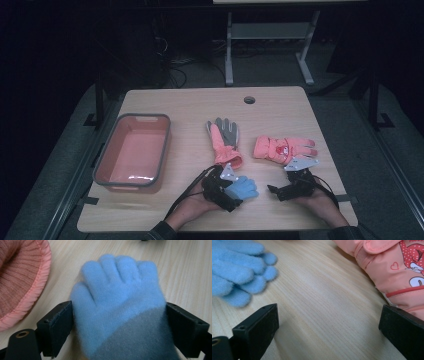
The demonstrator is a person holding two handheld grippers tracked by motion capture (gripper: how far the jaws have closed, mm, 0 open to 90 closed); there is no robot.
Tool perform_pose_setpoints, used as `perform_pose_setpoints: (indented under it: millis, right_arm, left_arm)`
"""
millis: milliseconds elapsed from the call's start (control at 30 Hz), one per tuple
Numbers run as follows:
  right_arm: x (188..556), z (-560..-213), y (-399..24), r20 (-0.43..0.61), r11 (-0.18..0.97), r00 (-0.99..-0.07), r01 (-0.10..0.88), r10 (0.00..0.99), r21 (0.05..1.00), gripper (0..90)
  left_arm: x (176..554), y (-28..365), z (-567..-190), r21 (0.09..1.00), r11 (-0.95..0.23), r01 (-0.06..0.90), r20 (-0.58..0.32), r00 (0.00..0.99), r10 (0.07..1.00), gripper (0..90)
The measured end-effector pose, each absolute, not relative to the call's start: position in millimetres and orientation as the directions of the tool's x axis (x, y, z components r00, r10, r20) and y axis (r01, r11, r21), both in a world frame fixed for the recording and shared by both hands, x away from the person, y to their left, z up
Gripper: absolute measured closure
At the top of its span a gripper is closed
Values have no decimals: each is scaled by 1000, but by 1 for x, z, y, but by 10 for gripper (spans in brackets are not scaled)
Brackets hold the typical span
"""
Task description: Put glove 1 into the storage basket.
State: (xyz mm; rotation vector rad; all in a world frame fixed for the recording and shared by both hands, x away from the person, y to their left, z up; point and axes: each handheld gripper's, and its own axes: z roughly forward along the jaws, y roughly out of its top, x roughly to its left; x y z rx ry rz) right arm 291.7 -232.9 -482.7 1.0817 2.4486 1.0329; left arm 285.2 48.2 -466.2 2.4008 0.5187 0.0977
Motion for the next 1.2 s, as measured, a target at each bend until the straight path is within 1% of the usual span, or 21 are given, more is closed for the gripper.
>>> perform_pose_setpoints:
  millis: [133,167,200,233,300,433,567,667,800,1000,1200]
  right_arm:
    - [292,-483,-233,36,468,-685,534,728,704,22]
    - [292,-483,-233,36,468,-685,534,728,704,22]
    - [292,-483,-233,36,468,-685,534,728,704,22]
    - [292,-483,-233,36,468,-685,534,728,704,22]
    - [292,-483,-233,36,467,-685,534,728,704,22]
    - [292,-483,-233,36,467,-684,534,728,704,22]
    - [292,-483,-233,36,467,-684,535,729,704,22]
    - [292,-483,-232,37,466,-683,535,729,704,22]
    - [292,-483,-232,37,466,-683,536,729,704,22]
    - [292,-483,-232,37,466,-683,536,729,704,22]
    - [292,-483,-232,37,466,-683,535,729,704,22]
  left_arm:
    - [283,48,-466,627,-711,317,-34,924,382,158]
    - [281,48,-466,631,-710,312,-26,924,382,175]
    - [279,49,-466,632,-716,297,-9,927,376,230]
    - [278,49,-466,638,-710,297,-11,926,377,230]
    - [277,50,-465,640,-710,294,-9,927,376,276]
    - [278,54,-463,643,-705,299,-12,924,381,450]
    - [281,57,-461,637,-706,309,-21,923,385,600]
    - [282,58,-460,632,-703,327,-46,921,387,677]
    - [286,62,-460,633,-672,384,-109,904,414,707]
    - [291,70,-453,638,-649,414,-149,894,423,721]
    - [294,82,-442,664,-604,442,-178,877,446,721]
